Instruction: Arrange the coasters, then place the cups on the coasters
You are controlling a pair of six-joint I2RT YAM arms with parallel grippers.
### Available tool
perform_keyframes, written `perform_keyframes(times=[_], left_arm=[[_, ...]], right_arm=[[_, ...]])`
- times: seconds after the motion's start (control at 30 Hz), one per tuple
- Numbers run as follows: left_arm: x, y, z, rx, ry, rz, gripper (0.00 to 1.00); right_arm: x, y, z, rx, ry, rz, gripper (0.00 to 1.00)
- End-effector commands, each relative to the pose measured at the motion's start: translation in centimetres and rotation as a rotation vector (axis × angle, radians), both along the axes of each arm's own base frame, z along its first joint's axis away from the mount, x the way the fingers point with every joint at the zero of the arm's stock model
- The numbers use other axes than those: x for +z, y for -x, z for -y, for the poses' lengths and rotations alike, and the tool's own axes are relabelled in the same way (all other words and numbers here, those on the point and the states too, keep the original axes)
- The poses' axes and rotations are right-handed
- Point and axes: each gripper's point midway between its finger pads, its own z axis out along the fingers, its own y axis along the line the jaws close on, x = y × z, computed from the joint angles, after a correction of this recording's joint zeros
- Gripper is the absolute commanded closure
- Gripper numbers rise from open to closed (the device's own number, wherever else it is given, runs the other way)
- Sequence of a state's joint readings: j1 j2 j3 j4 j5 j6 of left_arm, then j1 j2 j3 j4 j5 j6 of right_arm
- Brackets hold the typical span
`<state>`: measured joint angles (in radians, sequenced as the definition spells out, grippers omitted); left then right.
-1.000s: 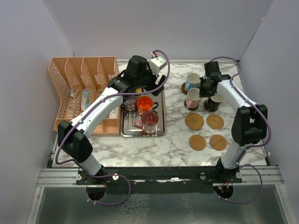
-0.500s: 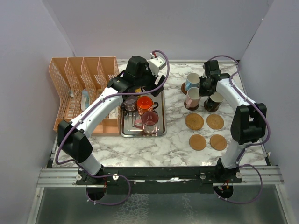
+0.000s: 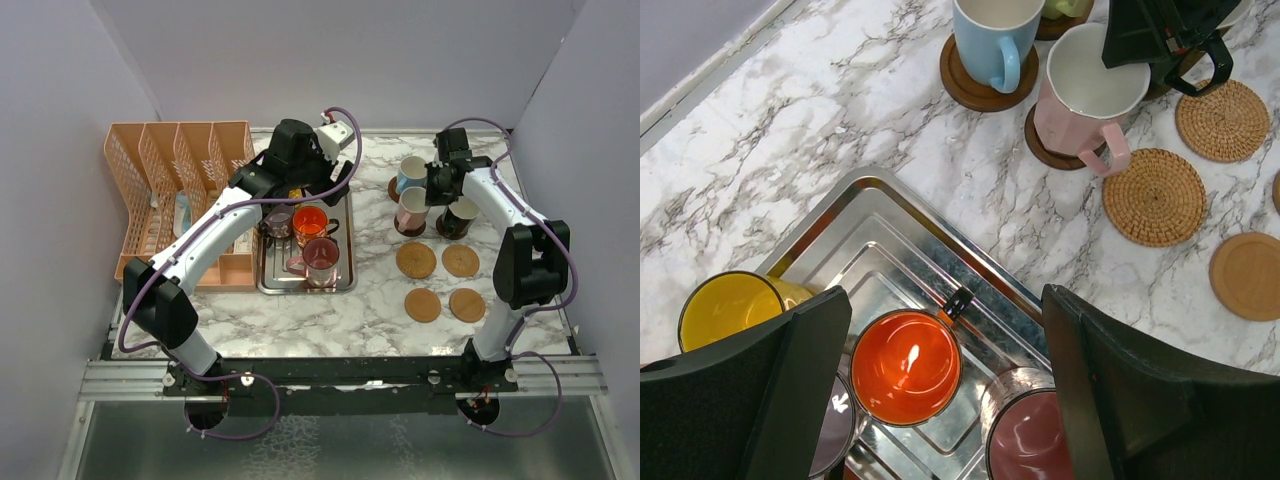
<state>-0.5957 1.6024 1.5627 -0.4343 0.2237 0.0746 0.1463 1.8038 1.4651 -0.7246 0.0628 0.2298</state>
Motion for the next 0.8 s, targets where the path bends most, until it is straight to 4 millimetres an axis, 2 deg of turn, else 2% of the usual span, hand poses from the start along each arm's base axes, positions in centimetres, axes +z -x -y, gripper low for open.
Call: perform_keyframes(times=[0.0,0.5,0.77], left_arm=[[2.0,0.5,0.1,-0.029,0.04,0.045,0.19],[2.1,0.6,0.1,-0.033,0.045,0.04,0.19],[2.0,0.4,0.1,-0.032,0.042,0.04,0.19]], right_arm=[[1.7,-1.1,0.2,-0.009,-0.002,0.06,0.86],[2.4,-0.1,0.6,-0.039,-0.004,0.091,0.86],[1.9,0.4,-0.1,-0.013,-0.037,0.081,0.86]])
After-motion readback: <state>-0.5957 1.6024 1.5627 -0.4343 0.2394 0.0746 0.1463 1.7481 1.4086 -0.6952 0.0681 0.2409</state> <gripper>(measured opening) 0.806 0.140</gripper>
